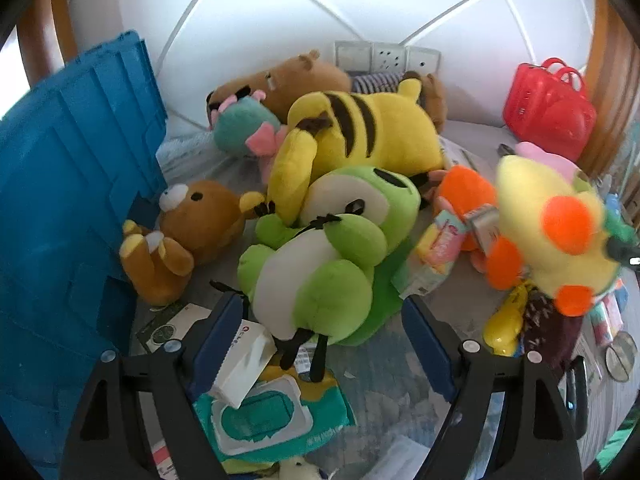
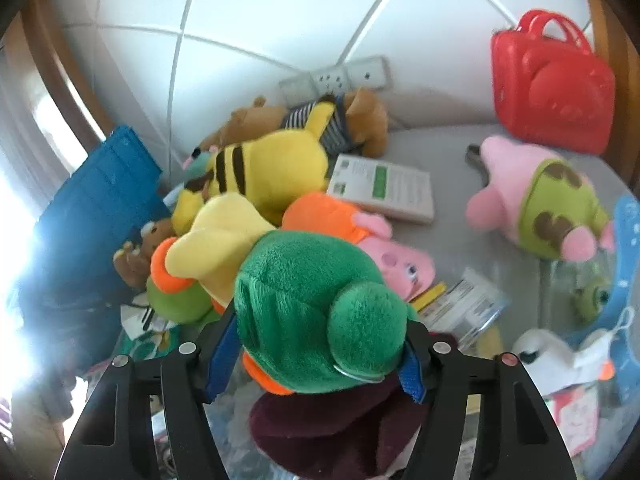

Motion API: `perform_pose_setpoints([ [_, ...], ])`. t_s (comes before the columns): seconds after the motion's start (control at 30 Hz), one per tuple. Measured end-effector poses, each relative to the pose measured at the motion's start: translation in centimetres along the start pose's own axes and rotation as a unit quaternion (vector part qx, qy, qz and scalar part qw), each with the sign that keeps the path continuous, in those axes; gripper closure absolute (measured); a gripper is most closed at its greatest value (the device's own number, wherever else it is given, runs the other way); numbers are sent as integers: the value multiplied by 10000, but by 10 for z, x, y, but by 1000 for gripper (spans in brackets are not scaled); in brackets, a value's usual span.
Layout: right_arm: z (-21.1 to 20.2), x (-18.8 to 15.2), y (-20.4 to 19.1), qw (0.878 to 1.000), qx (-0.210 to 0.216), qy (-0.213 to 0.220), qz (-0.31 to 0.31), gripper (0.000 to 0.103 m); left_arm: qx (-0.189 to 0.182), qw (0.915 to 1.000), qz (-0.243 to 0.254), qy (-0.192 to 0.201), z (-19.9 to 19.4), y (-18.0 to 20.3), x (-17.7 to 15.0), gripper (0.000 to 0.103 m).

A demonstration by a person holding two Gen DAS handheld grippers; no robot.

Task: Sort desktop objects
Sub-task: 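Grasp the green frog plush with the left tool while the right tool grasps the green-yellow duck plush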

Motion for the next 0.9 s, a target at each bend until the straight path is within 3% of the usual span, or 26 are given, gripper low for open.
perform_pose_setpoints([
  [0.27,10,-1,13,9996,-217,-127,-82,33,441,9966,156,-678,69,3,-3,21],
  [0.43,27,2,12,9993,-271,-161,-179,14,666,9932,174,-941,96,7,-16,21],
  [0.53,43,-2,9,9987,-346,-261,-259,0,687,9937,122,-881,94,9,-19,32],
  [0.67,56,-10,6,9988,-308,-320,-228,1,582,9947,-122,-842,78,5,-16,47],
  [0.7,57,-11,5,9986,-327,-335,-229,6,532,9949,-219,-823,72,3,-14,49],
  [0.73,58,-12,3,9985,-345,-348,-232,12,488,9953,-295,-788,65,2,-11,50],
  [0.9,33,1,-14,9981,-351,-152,-481,16,384,9979,-332,-397,23,6,8,53],
])
Point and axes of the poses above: each gripper's, at about its wrist camera, not at the fingertips, and z roughly the way its jaws point, y to its right, x to its top, the point moved 3 cm from there along z, roughly the way its jaws point, and after that the axes turned 9 degrees about y, right-handed, at the moved point
